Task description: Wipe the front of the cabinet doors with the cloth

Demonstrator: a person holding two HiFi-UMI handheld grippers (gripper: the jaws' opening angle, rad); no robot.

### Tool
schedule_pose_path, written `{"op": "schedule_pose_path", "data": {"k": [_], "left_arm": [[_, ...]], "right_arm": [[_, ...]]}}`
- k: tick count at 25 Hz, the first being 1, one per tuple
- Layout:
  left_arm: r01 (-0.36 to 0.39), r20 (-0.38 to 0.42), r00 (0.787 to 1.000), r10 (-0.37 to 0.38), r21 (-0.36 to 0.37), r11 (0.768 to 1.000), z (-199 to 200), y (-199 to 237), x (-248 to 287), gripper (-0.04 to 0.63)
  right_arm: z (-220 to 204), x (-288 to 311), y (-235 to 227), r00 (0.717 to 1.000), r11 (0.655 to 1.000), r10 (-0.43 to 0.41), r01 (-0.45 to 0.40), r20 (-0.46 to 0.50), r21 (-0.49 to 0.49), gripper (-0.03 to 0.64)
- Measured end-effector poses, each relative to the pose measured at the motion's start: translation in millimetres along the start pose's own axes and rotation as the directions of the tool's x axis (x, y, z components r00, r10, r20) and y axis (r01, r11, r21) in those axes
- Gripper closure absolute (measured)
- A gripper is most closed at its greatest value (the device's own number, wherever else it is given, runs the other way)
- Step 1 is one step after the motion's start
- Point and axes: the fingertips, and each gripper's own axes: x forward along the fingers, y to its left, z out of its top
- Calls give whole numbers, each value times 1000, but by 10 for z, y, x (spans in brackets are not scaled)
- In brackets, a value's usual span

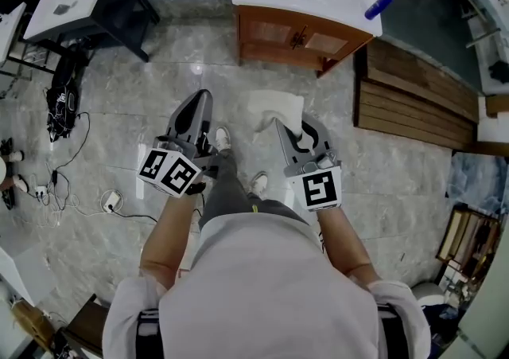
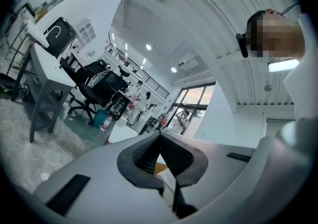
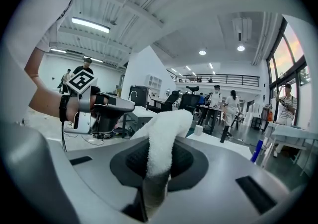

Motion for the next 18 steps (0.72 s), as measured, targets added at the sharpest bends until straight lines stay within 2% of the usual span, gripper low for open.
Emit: {"op": "schedule_pose_path", "data": {"k": [5,13,16,18], "left_arm": [[30,-19,999,-31,-27,999,208,418,558,577],[117,-32,993,-118,-22,993,857,994,1409,578],[150,-56,987,-151,-20,989,958,1146,1641,578],[144,-73,987,-146,-29,989,932,1270,1766,578]], "right_arm": [[39,609,-299,999,1000,-21,22,-41,18,546],[296,1594,-658,994,997,-73,73,-80,5,546],[333,1900,-729,992,996,-92,94,-91,13,546],[310,2055,-749,991,996,-85,83,-102,-23,546]]}}
